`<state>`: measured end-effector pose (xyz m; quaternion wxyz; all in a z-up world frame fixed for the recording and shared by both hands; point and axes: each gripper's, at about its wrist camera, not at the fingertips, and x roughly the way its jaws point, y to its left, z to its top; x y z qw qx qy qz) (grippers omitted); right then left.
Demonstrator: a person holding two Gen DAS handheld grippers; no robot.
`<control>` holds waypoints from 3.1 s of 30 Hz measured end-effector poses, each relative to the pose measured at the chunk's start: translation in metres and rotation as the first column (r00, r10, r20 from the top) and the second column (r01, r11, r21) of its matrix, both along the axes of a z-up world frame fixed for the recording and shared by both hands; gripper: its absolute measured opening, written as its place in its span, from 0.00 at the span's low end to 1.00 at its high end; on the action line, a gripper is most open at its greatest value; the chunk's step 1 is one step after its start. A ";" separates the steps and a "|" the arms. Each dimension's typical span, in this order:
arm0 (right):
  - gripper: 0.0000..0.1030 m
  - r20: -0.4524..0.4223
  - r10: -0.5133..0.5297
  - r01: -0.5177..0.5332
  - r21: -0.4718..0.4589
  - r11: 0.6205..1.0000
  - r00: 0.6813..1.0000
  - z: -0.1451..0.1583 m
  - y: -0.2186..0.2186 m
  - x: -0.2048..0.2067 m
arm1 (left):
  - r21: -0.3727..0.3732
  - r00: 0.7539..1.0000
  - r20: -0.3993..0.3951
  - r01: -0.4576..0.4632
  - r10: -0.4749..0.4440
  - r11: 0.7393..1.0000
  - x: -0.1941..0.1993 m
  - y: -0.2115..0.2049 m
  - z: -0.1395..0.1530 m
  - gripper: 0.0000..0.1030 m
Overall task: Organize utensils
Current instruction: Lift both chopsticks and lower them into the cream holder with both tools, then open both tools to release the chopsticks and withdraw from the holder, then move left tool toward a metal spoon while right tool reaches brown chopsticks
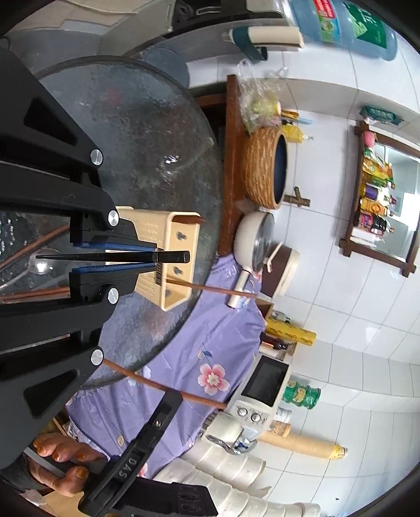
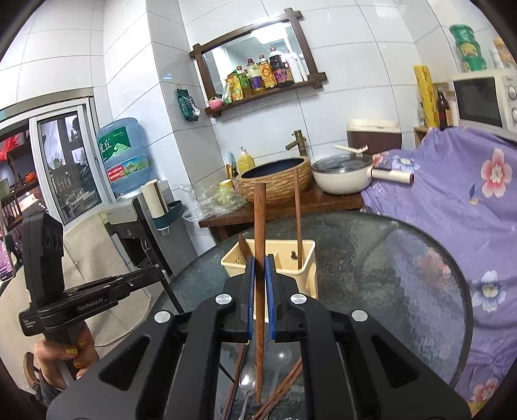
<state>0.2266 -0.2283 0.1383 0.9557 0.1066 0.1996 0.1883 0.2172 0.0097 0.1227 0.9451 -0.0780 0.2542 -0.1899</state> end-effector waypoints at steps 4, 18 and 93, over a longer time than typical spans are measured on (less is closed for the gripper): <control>0.07 0.030 -0.007 0.006 0.014 1.000 1.000 0.024 0.001 0.012 | -0.010 0.999 0.042 0.002 -0.002 1.000 0.007 -0.001 0.027 0.07; 0.07 0.203 -0.195 0.192 0.031 0.981 0.960 0.104 0.015 0.079 | -0.097 0.966 0.195 -0.154 0.170 0.983 0.074 -0.003 0.127 0.07; 0.44 -0.449 -0.174 0.099 -0.185 0.978 0.877 -0.193 0.020 0.045 | 0.151 0.944 -0.295 -0.103 0.144 0.983 0.036 0.007 -0.163 0.70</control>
